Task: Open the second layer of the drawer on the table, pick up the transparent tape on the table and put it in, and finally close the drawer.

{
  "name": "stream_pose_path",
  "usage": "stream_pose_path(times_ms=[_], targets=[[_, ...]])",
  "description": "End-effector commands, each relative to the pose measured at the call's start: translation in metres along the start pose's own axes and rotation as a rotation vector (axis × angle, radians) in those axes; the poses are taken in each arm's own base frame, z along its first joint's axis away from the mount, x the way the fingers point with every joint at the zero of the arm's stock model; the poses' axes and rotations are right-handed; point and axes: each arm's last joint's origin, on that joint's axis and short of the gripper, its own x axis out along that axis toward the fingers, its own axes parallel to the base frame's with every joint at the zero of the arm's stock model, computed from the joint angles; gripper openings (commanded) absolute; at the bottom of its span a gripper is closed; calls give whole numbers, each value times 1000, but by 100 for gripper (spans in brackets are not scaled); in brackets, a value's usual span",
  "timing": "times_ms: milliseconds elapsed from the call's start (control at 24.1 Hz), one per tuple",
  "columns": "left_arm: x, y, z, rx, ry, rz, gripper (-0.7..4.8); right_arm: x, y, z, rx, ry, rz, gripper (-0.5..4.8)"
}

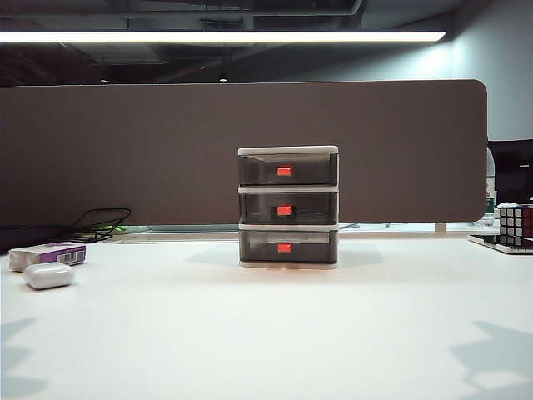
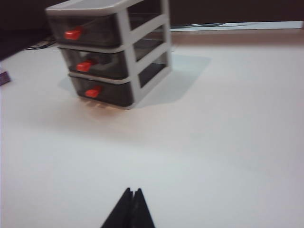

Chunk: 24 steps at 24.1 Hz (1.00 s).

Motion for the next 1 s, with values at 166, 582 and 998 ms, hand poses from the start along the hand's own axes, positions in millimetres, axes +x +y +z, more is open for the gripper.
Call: stream_pose_path(times_ms=[166,582,998], targets=[[2,14,4,17,-28,-2,-6,-1,-12,0,-24,-7,-35,-5],[-1,35,5,26,-31,-14,-6,-5,-26,5,-13,-60,-63,-5],[-2,38,8,27,-50,4,-6,-11,-26,5,-12,-79,-138,-5]])
